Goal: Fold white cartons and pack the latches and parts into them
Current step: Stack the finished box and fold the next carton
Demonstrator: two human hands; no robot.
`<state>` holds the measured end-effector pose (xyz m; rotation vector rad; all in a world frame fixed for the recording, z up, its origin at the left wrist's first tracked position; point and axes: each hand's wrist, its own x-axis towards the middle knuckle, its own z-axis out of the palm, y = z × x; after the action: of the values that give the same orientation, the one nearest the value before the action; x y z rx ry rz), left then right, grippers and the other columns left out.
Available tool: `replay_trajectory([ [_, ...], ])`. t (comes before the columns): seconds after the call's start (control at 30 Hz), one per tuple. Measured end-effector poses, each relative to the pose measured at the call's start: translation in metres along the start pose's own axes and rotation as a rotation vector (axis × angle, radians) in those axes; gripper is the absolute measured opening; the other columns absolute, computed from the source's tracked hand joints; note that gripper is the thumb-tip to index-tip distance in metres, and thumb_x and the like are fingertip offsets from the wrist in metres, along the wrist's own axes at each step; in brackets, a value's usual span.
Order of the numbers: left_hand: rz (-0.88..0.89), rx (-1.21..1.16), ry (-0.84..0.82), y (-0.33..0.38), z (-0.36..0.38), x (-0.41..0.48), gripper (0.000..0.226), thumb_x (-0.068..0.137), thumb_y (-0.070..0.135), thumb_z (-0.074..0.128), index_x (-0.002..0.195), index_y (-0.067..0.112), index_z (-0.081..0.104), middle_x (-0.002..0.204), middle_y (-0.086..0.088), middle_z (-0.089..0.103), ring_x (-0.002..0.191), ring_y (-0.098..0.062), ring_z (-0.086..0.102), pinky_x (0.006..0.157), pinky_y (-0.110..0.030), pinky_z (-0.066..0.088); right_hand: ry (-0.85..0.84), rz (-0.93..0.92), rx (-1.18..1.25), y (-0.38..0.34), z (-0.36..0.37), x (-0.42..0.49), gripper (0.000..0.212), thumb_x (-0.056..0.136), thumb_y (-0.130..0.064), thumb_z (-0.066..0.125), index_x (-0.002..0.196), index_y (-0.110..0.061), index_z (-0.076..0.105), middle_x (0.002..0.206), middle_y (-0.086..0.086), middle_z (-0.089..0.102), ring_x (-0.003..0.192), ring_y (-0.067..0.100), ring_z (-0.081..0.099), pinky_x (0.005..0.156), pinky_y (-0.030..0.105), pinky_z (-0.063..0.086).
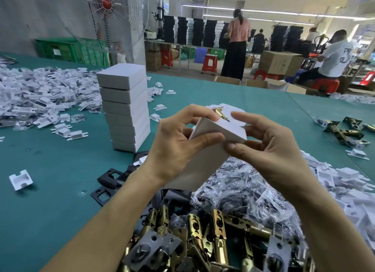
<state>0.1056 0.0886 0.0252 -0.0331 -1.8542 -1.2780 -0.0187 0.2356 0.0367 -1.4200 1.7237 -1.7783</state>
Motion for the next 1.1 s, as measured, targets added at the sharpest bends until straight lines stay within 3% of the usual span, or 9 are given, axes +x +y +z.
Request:
replay_trajectory([
  [0.13, -0.003, 0.015, -0.044, -0.006, 0.005, -0.001, 0.022, 0.078, 0.018, 0.079, 0.093, 0.025, 0.065, 0.092, -0.004, 0.073, 0.075, -0.035, 0.068, 0.063, -0.044, 0.057, -0.022, -0.001, -0.166, -0.003, -0.004, 0.0, 0.038, 0.077, 0.0, 0.08, 0.104, -0.025, 0.074, 0.098, 0.001, 0.076, 0.082, 0.025, 0.075, 0.079, 0.046, 0.06],
  [0.23, 0.06, 0.203, -0.061, -0.005, 0.006, 0.0, 0.028, 0.081, 0.029, 0.079, 0.099, 0.031, 0.058, 0.118, 0.002, 0.066, 0.114, -0.014, 0.062, 0.096, -0.03, 0.051, 0.091, -0.057, -0.266, -0.003, -0.004, -0.001, 0.045, 0.075, 0.004, 0.08, 0.099, -0.033, 0.071, 0.094, -0.009, 0.075, 0.08, 0.01, 0.074, 0.069, 0.024, 0.06],
  [0.33, -0.101, 0.307, 0.116, 0.001, 0.006, 0.002, 0.054, 0.068, 0.055, 0.079, 0.106, 0.042, 0.044, 0.121, 0.013, 0.053, 0.114, -0.004, 0.055, 0.091, -0.018, 0.048, 0.265, -0.177, -0.36, -0.004, 0.001, -0.001, 0.047, 0.074, 0.003, 0.082, 0.101, -0.033, 0.068, 0.101, -0.017, 0.071, 0.089, 0.009, 0.072, 0.073, 0.023, 0.059],
  [0.4, -0.392, 0.112, 0.196, 0.005, 0.003, 0.003, 0.072, 0.055, 0.069, 0.075, 0.11, 0.036, 0.042, 0.12, 0.006, 0.054, 0.105, -0.01, 0.063, 0.086, -0.03, 0.057, 0.361, -0.287, -0.472, -0.006, 0.006, -0.001, 0.044, 0.074, -0.006, 0.085, 0.107, -0.028, 0.068, 0.106, -0.023, 0.067, 0.095, 0.009, 0.07, 0.076, 0.03, 0.059],
  [0.53, -0.793, -0.52, -0.13, 0.013, 0.002, 0.005, 0.083, 0.057, 0.058, 0.078, 0.132, 0.039, 0.047, 0.137, -0.016, 0.054, 0.111, -0.036, 0.067, 0.082, -0.057, 0.059, 0.379, -0.454, -0.55, -0.002, 0.008, -0.001, 0.041, 0.074, -0.004, 0.085, 0.109, -0.013, 0.065, 0.114, -0.009, 0.066, 0.102, 0.011, 0.065, 0.078, 0.026, 0.055],
  [0.63, -0.762, -0.721, -0.222, 0.014, 0.001, 0.007, 0.082, 0.074, 0.059, 0.076, 0.141, 0.019, 0.052, 0.135, -0.024, 0.059, 0.112, -0.036, 0.066, 0.088, -0.058, 0.056, 0.254, -0.483, -0.574, 0.002, 0.007, -0.002, 0.047, 0.071, 0.004, 0.084, 0.108, -0.018, 0.063, 0.123, -0.002, 0.063, 0.111, 0.013, 0.063, 0.086, 0.027, 0.055],
  [0.87, -0.822, -0.56, -0.064, 0.012, 0.007, 0.005, 0.023, 0.088, 0.024, 0.059, 0.105, 0.012, 0.068, 0.076, -0.005, 0.071, 0.061, -0.016, 0.068, 0.064, -0.039, 0.062, -0.005, -0.365, -0.512, 0.006, 0.013, -0.003, 0.033, 0.074, -0.006, 0.085, 0.103, -0.017, 0.074, 0.131, 0.004, 0.065, 0.125, 0.01, 0.059, 0.1, 0.032, 0.052],
  [0.97, -0.796, -0.704, -0.135, 0.011, 0.007, 0.005, 0.039, 0.082, 0.046, 0.062, 0.1, 0.016, 0.078, 0.095, -0.009, 0.075, 0.082, -0.022, 0.071, 0.08, -0.048, 0.061, 0.106, -0.448, -0.488, 0.005, 0.014, -0.003, 0.026, 0.074, 0.004, 0.082, 0.096, -0.008, 0.076, 0.121, 0.006, 0.069, 0.116, 0.01, 0.065, 0.096, 0.027, 0.054],
  [1.1, -0.712, -0.895, -0.206, 0.008, 0.001, 0.006, 0.083, 0.076, 0.071, 0.054, 0.131, 0.01, 0.064, 0.132, -0.019, 0.06, 0.115, -0.037, 0.059, 0.088, -0.058, 0.053, 0.114, -0.501, -0.466, 0.003, 0.02, -0.004, 0.012, 0.076, 0.002, 0.081, 0.085, -0.005, 0.076, 0.109, 0.005, 0.072, 0.109, 0.005, 0.067, 0.088, 0.016, 0.054],
])
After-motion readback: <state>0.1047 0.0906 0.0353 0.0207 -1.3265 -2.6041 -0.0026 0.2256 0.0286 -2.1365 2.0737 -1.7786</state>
